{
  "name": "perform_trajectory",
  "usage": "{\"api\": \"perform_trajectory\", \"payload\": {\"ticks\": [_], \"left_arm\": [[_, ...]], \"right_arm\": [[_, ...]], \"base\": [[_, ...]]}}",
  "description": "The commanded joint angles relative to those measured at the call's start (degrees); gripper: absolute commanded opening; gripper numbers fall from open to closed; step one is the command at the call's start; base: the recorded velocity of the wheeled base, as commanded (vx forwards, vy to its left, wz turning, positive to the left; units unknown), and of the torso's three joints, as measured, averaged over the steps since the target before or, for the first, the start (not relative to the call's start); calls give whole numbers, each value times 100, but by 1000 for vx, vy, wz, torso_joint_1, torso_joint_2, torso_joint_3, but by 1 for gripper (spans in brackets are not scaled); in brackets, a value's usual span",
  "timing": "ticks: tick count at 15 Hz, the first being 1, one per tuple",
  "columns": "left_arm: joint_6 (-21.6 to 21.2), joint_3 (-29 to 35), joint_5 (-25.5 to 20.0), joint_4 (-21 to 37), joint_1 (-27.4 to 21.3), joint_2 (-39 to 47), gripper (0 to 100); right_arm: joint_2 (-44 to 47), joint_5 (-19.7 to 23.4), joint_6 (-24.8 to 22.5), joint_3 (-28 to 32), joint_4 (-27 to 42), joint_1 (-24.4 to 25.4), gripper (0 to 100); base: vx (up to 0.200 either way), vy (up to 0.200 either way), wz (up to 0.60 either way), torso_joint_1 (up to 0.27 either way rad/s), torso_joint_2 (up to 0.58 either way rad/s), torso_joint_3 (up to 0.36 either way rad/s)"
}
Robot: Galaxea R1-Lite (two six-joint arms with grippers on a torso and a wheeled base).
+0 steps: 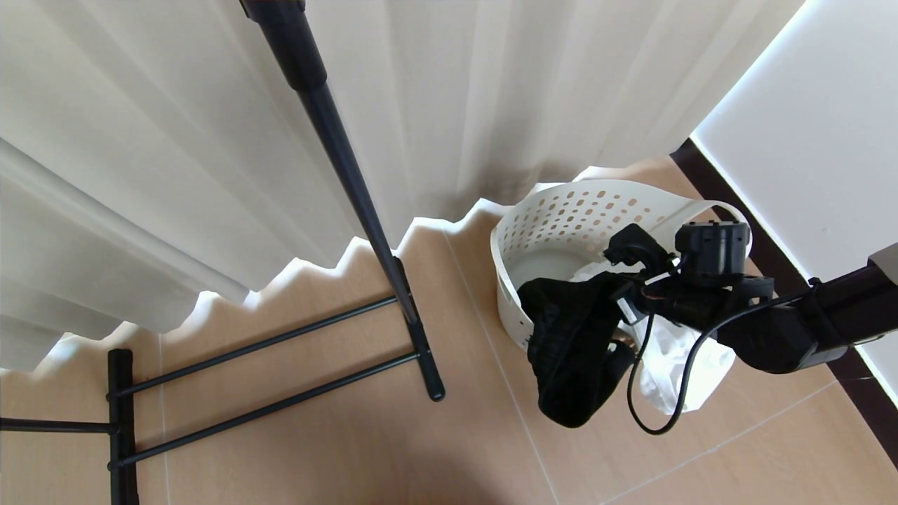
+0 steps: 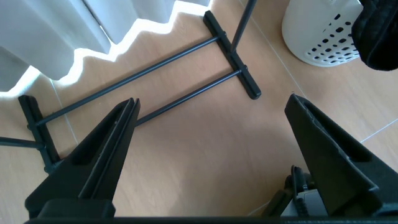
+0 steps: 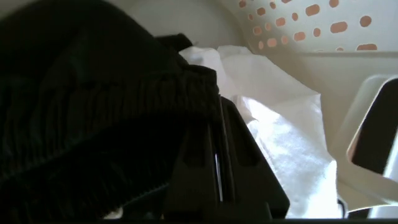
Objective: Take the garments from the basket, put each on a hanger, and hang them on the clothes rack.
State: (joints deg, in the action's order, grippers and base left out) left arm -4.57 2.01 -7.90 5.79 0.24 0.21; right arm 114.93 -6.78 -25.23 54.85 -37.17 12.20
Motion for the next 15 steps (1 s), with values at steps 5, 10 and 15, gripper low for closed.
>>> {"api": "perform_trajectory", "payload": {"ticks": [5,10,15], "left_arm": [[-53,1,-27,1,2,-3,100],[-53,1,-27,1,2,-3,100],[-79,1,-36,1,2,-3,100]], "right_arm": [[-1781,1,1363,-1450,-1398,467,0],[-3653,-43,1838,-2074,-924,1276,0],[-3785,-52,1688,-2118,-906,1425,0]], "base": [[0,0,0,0,0,0],[0,0,0,0,0,0],[0,0,0,0,0,0]]}}
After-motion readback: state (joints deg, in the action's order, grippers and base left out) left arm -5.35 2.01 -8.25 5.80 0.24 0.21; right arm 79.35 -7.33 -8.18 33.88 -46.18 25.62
